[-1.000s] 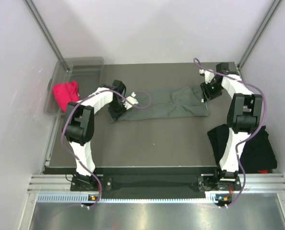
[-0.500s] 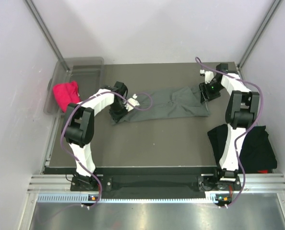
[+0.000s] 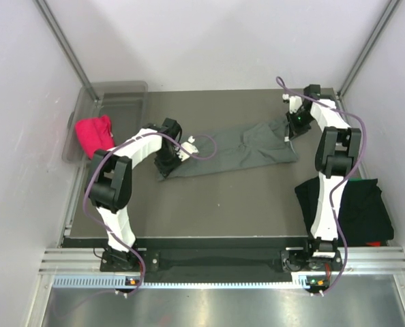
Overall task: Fold and stack the t-shirts
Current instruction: Fold the tshirt
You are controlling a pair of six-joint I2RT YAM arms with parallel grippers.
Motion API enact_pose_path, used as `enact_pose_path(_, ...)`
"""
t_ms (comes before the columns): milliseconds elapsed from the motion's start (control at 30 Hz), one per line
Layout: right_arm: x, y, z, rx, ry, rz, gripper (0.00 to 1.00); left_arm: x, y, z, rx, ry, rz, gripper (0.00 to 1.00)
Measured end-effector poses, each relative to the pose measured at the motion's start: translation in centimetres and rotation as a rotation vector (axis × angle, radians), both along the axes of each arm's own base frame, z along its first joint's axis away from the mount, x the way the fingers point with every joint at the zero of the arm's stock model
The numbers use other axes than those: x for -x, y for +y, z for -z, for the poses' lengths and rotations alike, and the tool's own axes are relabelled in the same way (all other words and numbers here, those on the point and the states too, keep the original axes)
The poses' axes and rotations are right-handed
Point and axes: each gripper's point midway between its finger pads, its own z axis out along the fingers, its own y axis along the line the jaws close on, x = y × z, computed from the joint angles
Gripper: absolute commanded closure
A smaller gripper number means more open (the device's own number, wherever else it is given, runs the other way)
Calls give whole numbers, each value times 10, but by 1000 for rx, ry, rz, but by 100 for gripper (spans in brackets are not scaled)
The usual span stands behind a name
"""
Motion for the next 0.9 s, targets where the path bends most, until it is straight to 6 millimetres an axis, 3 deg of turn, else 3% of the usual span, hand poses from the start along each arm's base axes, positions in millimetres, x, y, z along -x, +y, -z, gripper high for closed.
enact_pose_path(133, -22, 4, -2, 71, -51, -22, 100, 11, -7, -10, 2, 1, 9, 100)
enact_pose_path(300, -69, 28, -5, 151, -183, -80, 100, 30, -27, -23, 3, -1, 57, 100)
enact_pose_path(367, -83, 38, -7, 174, -233, -101, 100, 40, -35, -24, -2, 13, 82, 88)
enact_pose_path(467, -105, 51, -9, 212, -307, -134, 100, 57, -47, -22, -8, 44, 119, 79)
enact_pose_path(733, -153, 79, -17, 287, -512, -177, 100, 111, -93, -25, 38, 138, 251, 74)
enact_pose_path(900, -184, 92, -21, 311, -646, -165, 100, 114, -99, -28, 52, 140, 254, 74)
